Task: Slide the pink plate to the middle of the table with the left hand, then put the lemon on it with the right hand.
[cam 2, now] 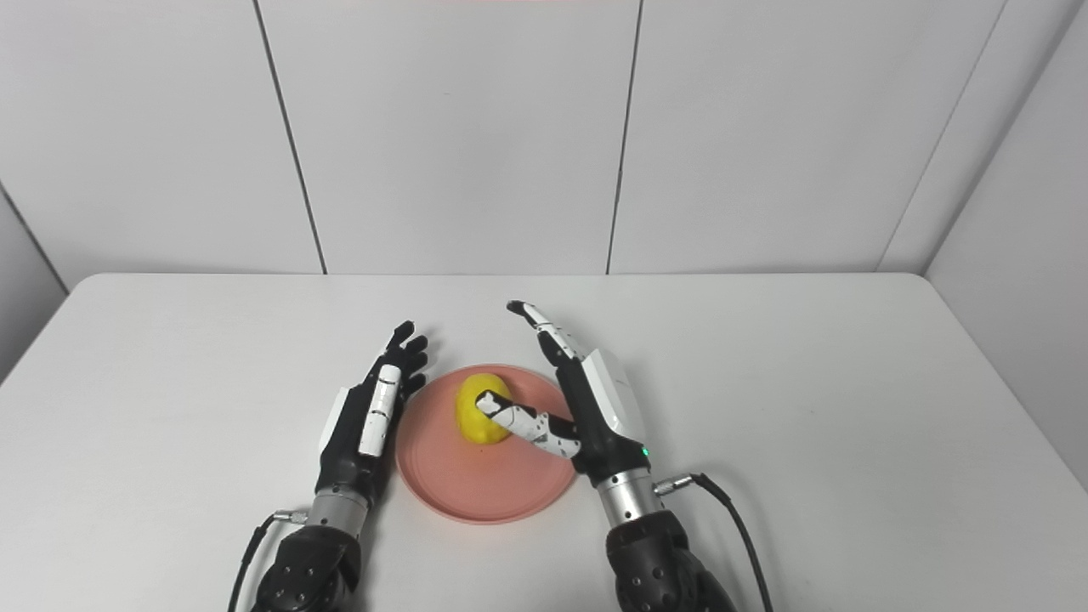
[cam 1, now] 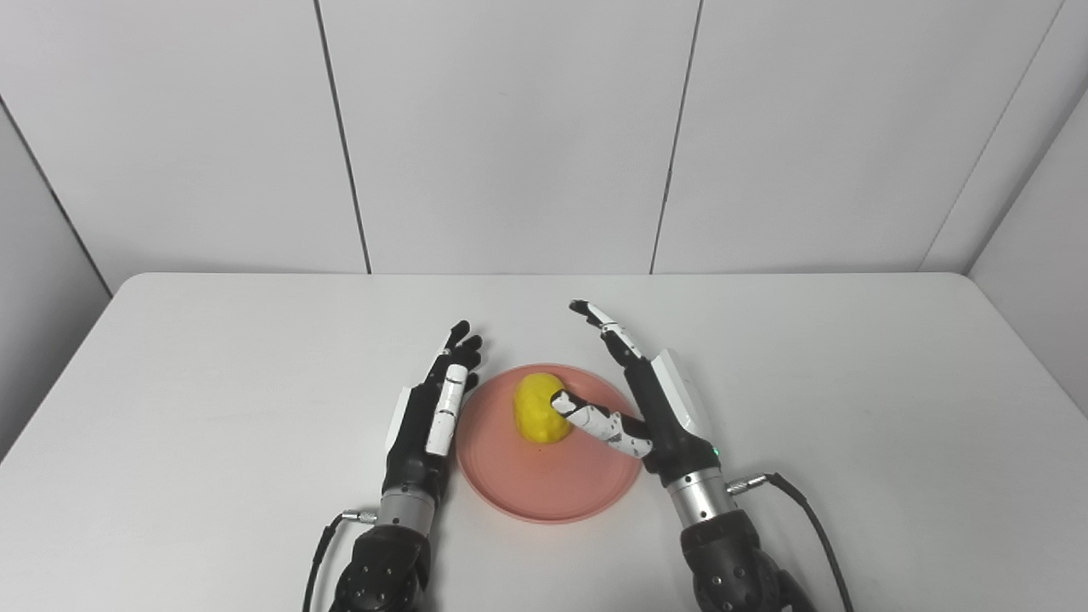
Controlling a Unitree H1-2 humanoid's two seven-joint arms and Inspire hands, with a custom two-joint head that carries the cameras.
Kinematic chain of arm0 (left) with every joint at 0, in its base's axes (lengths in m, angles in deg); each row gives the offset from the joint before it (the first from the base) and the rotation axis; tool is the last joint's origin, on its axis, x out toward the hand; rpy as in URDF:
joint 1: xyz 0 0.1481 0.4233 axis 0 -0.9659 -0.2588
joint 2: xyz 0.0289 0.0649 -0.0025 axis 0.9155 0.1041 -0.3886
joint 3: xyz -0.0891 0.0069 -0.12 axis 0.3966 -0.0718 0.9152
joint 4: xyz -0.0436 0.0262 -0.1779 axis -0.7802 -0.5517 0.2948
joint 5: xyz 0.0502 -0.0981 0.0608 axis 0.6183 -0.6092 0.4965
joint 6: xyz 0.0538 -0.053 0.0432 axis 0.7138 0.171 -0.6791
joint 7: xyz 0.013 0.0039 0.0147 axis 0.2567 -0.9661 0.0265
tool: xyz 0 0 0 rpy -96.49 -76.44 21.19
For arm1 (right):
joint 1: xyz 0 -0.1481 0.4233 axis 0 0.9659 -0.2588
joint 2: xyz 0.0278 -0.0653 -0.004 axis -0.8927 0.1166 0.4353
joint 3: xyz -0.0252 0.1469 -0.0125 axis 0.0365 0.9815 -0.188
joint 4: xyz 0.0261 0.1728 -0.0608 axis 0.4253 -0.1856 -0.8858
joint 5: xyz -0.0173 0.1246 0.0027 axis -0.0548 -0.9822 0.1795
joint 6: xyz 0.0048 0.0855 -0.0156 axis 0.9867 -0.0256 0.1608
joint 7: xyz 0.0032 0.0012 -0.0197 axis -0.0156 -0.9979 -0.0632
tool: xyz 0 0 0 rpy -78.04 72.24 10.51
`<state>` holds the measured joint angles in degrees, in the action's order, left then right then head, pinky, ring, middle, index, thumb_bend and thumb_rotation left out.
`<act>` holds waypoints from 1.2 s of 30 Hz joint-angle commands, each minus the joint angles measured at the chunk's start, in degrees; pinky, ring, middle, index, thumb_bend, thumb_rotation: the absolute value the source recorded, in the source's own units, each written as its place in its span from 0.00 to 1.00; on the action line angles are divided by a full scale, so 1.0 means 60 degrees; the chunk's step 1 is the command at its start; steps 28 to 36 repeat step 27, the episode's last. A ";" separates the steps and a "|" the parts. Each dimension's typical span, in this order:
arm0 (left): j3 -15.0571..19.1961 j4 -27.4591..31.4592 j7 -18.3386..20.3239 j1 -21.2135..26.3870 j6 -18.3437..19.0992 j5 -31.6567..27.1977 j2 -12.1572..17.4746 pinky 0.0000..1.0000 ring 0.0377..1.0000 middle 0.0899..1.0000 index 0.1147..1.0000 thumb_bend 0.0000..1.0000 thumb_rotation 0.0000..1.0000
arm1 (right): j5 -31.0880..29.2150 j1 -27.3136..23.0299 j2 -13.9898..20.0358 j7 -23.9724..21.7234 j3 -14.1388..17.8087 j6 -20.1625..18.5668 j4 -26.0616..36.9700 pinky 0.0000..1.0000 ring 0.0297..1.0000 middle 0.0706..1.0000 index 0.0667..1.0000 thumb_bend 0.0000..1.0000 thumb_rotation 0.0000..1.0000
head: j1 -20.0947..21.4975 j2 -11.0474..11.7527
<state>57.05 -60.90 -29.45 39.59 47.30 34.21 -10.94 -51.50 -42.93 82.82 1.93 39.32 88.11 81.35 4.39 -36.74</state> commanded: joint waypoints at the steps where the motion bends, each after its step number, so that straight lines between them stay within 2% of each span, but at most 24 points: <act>1: -0.0031 -0.0021 -0.0088 0.0043 0.0175 0.0117 -0.0100 0.96 0.94 0.93 0.93 0.57 1.00 | -0.0330 -0.0209 -0.0132 -0.0006 0.0196 0.0456 0.0207 0.86 0.90 0.91 0.89 0.65 0.92 | -0.0004 0.0002; 3: -0.0025 -0.0043 -0.0120 0.0045 0.0145 0.0120 -0.0098 0.96 0.95 0.94 0.93 0.58 1.00 | -0.0593 -0.0205 -0.0165 -0.0084 0.0348 0.0341 0.0203 0.87 0.91 0.91 0.90 0.64 0.94 | -0.0004 0.0002; 7: -0.0037 -0.0005 -0.0164 0.0020 0.0163 0.0151 -0.0090 0.96 0.95 0.94 0.94 0.58 1.00 | -0.1048 -0.0158 -0.0298 -0.0240 0.0587 0.0074 0.0275 0.89 0.93 0.93 0.93 0.67 0.96 | -0.0004 0.0002; 14: -0.0016 0.0113 -0.0256 -0.0032 0.0261 0.0282 -0.0111 0.96 0.95 0.95 0.95 0.57 1.00 | -0.1625 -0.0063 -0.0481 -0.0662 0.0769 -0.0247 0.0352 0.94 0.96 0.96 0.96 0.67 0.99 | -0.0005 -0.0004; 21: 0.0017 0.0117 -0.0238 -0.0060 0.0264 0.0270 -0.0105 0.98 0.97 0.97 0.96 0.58 1.00 | -0.2091 0.0024 -0.0641 -0.0964 0.0804 -0.0019 0.0168 0.96 0.99 0.99 0.97 0.63 0.97 | 0.0016 -0.0004; 27: 0.0050 0.0079 -0.0305 -0.0066 0.0242 0.0297 -0.0120 0.97 0.97 0.98 0.98 0.56 1.00 | -0.2993 -0.0004 -0.0657 -0.1627 0.0816 0.0178 -0.0072 1.00 1.00 1.00 1.00 0.58 0.97 | 0.0026 0.0017; 36: 0.0050 0.0079 -0.0305 -0.0066 0.0242 0.0297 -0.0120 0.97 0.97 0.98 0.98 0.56 1.00 | -0.2993 -0.0004 -0.0657 -0.1627 0.0816 0.0178 -0.0072 1.00 1.00 1.00 1.00 0.58 0.97 | 0.0026 0.0017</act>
